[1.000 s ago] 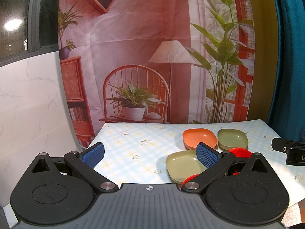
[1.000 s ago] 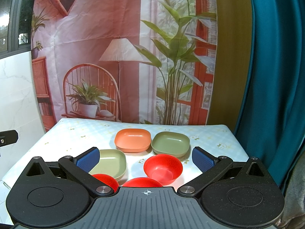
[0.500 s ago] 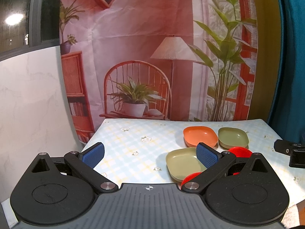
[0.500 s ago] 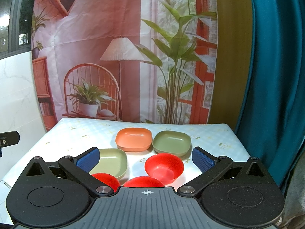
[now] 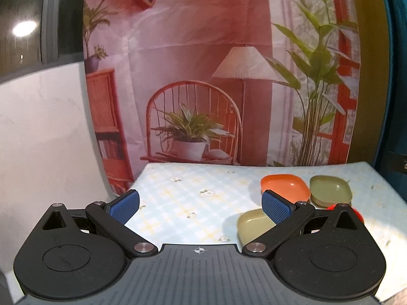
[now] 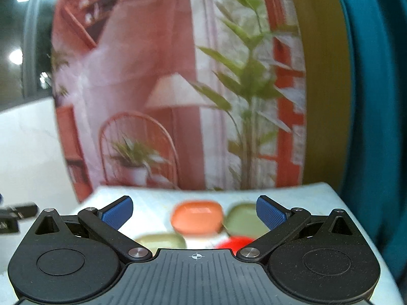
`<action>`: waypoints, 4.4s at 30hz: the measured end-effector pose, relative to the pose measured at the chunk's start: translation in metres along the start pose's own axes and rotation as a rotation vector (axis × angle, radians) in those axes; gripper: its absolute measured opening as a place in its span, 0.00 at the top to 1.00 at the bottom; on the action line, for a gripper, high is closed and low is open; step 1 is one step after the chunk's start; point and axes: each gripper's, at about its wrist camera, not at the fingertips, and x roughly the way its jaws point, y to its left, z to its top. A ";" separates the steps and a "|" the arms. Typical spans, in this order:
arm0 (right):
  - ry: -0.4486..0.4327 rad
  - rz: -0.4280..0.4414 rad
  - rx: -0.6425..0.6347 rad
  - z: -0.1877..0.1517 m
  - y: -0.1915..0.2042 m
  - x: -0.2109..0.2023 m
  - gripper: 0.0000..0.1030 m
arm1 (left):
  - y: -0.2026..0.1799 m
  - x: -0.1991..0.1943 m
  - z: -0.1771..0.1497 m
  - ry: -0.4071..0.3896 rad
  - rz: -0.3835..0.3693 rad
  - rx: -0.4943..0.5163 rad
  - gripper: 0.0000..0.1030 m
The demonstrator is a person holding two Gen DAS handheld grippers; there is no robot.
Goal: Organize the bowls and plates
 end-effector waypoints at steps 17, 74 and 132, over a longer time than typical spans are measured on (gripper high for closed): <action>0.158 -0.018 -0.036 -0.064 0.012 0.084 0.00 | -0.034 0.083 -0.056 0.139 -0.044 -0.057 0.02; 0.389 0.121 -0.067 -0.125 0.010 0.113 0.41 | -0.058 0.142 -0.120 0.505 -0.314 -0.065 0.69; 0.449 0.295 0.004 -0.136 0.015 0.114 0.96 | -0.033 0.131 -0.125 0.494 -0.320 -0.214 0.90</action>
